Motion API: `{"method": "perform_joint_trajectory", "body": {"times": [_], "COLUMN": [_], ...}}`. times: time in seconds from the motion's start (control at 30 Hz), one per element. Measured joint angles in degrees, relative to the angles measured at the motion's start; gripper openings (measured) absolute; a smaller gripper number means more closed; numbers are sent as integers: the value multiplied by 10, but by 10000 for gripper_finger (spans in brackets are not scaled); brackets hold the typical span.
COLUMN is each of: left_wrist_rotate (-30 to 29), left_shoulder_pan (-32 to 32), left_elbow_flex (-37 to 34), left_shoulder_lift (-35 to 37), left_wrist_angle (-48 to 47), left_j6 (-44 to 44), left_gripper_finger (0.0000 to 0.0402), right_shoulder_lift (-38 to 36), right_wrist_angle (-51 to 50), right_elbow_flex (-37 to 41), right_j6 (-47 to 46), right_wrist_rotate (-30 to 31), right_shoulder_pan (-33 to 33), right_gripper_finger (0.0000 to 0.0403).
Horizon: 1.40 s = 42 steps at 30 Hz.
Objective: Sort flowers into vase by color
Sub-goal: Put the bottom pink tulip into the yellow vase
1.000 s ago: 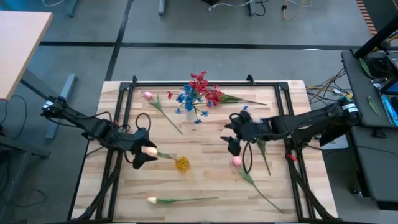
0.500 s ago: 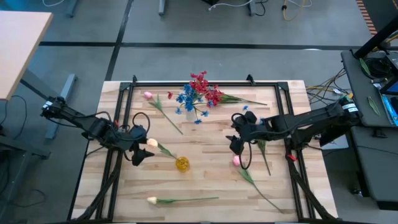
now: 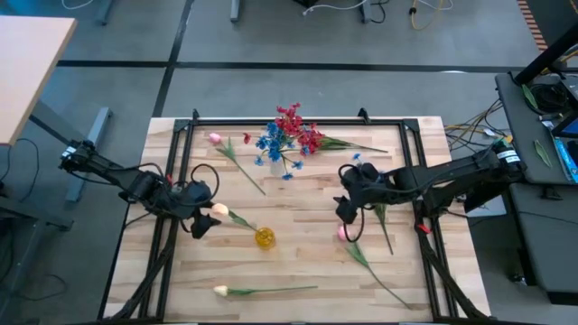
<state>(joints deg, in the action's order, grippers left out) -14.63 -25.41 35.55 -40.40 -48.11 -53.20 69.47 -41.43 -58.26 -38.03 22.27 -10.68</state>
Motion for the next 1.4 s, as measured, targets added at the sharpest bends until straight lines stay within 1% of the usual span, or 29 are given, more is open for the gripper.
{"method": "perform_joint_trajectory", "body": {"times": [0.07,0.23,0.43,0.67,0.73,0.9,0.97,1.13,1.4], "left_wrist_rotate": [0,0,0,0,0,0,-5,-13,-20], "left_shoulder_pan": [0,0,0,0,0,0,0,0,0], "left_elbow_flex": [0,0,0,0,0,0,0,0,0], "left_shoulder_lift": [0,0,0,0,-2,-8,-12,-19,-23], "left_wrist_angle": [-10,-19,-19,-19,-19,-18,-18,-18,-18], "left_j6": [-6,-15,-16,-16,-16,-23,-27,-34,-34], "left_gripper_finger": [310,310,310,310,310,310,310,310,310], "right_shoulder_lift": [0,0,7,44,61,113,131,168,235], "right_wrist_angle": [-19,-41,-50,-62,-64,-74,-102,-147,-137], "right_elbow_flex": [0,4,8,8,8,8,7,6,6], "right_j6": [-17,-40,-46,-57,-56,-104,-124,-159,-185], "right_wrist_rotate": [-5,-40,-122,-182,-213,-343,-369,-401,-407], "right_shoulder_pan": [0,0,0,0,-1,-17,-31,-59,-89], "right_gripper_finger": [260,260,260,260,260,259,254,241,228]}}
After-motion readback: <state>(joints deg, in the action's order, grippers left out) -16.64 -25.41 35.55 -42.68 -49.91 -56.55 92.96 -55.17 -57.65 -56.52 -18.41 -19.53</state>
